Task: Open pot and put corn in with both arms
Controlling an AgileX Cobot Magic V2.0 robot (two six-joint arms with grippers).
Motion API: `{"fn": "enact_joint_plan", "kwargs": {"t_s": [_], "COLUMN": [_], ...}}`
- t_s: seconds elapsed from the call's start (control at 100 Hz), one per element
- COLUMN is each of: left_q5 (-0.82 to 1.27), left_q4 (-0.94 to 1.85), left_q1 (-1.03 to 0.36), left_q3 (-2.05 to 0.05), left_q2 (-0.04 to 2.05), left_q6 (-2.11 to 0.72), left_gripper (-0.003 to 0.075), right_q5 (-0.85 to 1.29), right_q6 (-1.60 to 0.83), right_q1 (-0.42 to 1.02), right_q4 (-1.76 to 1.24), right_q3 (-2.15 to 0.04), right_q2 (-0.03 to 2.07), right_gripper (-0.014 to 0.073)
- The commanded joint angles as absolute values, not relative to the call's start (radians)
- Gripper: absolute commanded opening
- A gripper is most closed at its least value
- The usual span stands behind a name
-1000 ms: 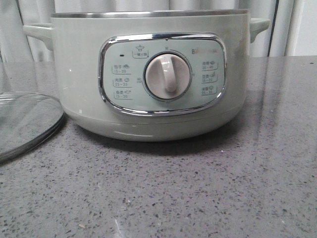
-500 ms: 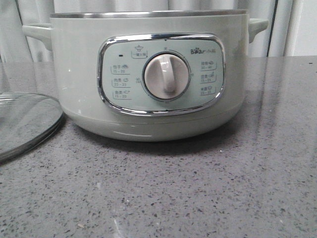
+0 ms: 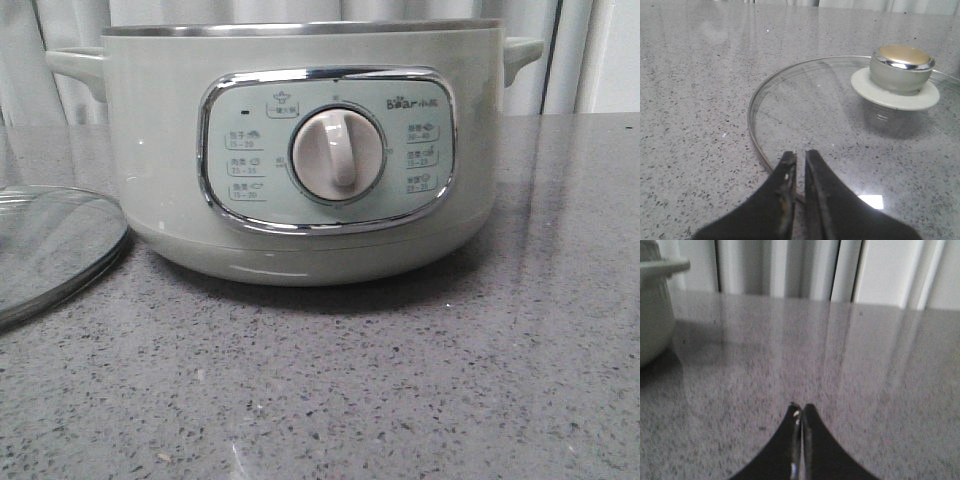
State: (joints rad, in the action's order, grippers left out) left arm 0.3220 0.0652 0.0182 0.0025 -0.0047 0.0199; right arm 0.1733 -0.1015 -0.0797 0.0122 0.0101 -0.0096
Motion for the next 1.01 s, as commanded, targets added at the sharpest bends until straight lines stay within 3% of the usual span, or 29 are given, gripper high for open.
{"fn": "enact_joint_plan", "kwargs": {"t_s": [0.0, 0.25, 1.0], "left_q5": [0.274, 0.274, 0.274], "left_q4": [0.075, 0.075, 0.075], "left_q1": [0.021, 0.021, 0.021], "left_q3": [0.024, 0.024, 0.024], "left_q2": [-0.035, -0.035, -0.035], "left_q6": [0.029, 0.029, 0.029], "left_gripper": [-0.0020, -0.0020, -0.0020], "right_q5": [0.180, 0.306, 0.306], "right_q6": [-0.047, -0.047, -0.047], "right_q1": [-0.087, -0.087, -0.087], "right_q4": [0.080, 0.080, 0.078], "right_q3": [0.027, 0.027, 0.027], "right_q2": [-0.034, -0.034, -0.034], "right_gripper": [-0.0070, -0.0070, -0.0070]}}
